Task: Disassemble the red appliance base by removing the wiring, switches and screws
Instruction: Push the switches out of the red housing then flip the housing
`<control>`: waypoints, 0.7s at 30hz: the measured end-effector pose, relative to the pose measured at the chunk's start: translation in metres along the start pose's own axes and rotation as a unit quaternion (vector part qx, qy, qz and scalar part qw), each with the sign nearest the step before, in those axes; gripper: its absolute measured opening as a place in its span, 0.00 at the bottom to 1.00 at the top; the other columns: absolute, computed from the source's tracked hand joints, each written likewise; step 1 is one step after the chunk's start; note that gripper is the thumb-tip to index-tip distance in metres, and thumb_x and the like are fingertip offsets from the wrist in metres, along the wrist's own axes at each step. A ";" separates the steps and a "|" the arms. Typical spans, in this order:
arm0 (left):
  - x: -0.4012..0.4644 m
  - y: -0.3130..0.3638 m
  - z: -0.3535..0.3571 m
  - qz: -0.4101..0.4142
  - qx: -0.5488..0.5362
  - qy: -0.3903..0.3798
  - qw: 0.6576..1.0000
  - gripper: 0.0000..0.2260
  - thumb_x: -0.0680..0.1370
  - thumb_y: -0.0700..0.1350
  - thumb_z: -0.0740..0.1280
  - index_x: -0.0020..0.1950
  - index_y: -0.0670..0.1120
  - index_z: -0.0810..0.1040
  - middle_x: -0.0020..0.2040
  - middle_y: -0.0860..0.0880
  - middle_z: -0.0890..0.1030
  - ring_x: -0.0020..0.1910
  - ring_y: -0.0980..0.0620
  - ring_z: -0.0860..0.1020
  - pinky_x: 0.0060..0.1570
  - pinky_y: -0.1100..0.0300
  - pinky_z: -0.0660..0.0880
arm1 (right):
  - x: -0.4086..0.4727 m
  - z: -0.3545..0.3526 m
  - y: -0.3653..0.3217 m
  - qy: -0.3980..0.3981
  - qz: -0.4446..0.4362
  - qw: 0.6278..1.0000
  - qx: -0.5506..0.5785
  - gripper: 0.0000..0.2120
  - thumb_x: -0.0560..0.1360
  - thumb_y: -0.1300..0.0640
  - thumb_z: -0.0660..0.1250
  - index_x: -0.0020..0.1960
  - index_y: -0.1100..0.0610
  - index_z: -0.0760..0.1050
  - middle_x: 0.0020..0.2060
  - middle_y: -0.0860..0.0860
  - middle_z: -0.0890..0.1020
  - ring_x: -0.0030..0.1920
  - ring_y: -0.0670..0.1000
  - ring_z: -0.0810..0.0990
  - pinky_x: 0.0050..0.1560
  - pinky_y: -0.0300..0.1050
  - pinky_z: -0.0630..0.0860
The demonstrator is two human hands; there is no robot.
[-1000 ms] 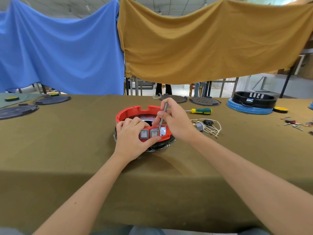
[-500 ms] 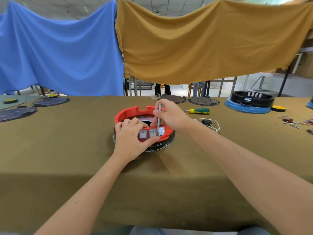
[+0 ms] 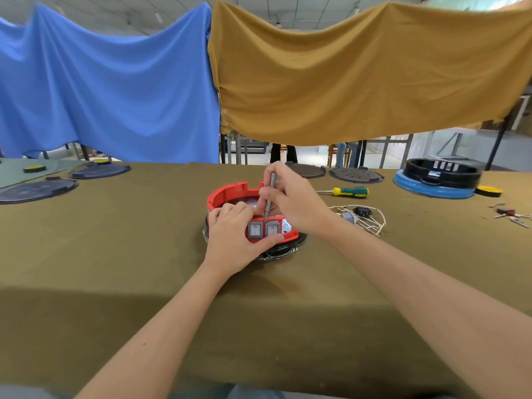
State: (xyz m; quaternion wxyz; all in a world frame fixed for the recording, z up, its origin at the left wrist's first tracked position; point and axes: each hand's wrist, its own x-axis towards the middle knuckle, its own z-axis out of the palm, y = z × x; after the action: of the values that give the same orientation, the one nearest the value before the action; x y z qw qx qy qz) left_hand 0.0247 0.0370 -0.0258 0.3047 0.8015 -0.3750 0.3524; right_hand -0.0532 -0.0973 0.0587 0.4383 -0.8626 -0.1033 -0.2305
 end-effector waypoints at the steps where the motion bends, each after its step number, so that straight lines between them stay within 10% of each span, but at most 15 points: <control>1: 0.000 0.000 0.000 -0.002 -0.002 0.000 1.000 0.27 0.69 0.74 0.62 0.52 0.53 0.78 0.45 0.58 0.75 0.48 0.56 0.71 0.55 0.59 0.58 | 0.000 0.000 0.001 -0.009 -0.006 0.999 -0.034 0.06 0.82 0.62 0.61 0.48 0.53 0.67 0.36 0.52 0.84 0.42 0.53 0.84 0.49 0.58 0.82; 8: 0.001 -0.002 0.001 -0.006 -0.001 -0.001 1.000 0.27 0.68 0.74 0.62 0.49 0.52 0.78 0.44 0.57 0.76 0.48 0.55 0.71 0.56 0.58 0.59 | 0.009 -0.001 -0.005 -0.059 -0.012 0.991 -0.118 0.03 0.83 0.60 0.59 0.50 0.55 0.66 0.36 0.51 0.84 0.39 0.48 0.83 0.40 0.38 0.80; 13: 0.002 -0.002 -0.002 -0.030 -0.048 0.005 0.998 0.24 0.65 0.74 0.66 0.49 0.58 0.70 0.49 0.59 0.72 0.54 0.57 0.65 0.56 0.62 0.56 | 0.018 -0.002 -0.011 -0.113 0.025 0.984 -0.135 0.05 0.83 0.61 0.59 0.49 0.54 0.66 0.38 0.54 0.84 0.44 0.58 0.84 0.43 0.54 0.82; 21: 0.001 -0.004 -0.001 -0.032 -0.027 0.002 0.999 0.30 0.64 0.75 0.64 0.49 0.52 0.80 0.44 0.56 0.76 0.51 0.53 0.70 0.57 0.61 0.57 | 0.024 0.000 -0.009 -0.126 0.005 0.964 -0.234 0.04 0.83 0.59 0.59 0.50 0.53 0.64 0.35 0.51 0.79 0.31 0.48 0.74 0.31 0.43 0.73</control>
State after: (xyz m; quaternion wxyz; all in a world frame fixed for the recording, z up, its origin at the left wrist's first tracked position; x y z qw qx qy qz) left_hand 0.0283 0.0396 -0.0256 0.3377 0.8039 -0.3579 0.3342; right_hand -0.0356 -0.0926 0.0768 0.2087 -0.9636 -0.0968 -0.1359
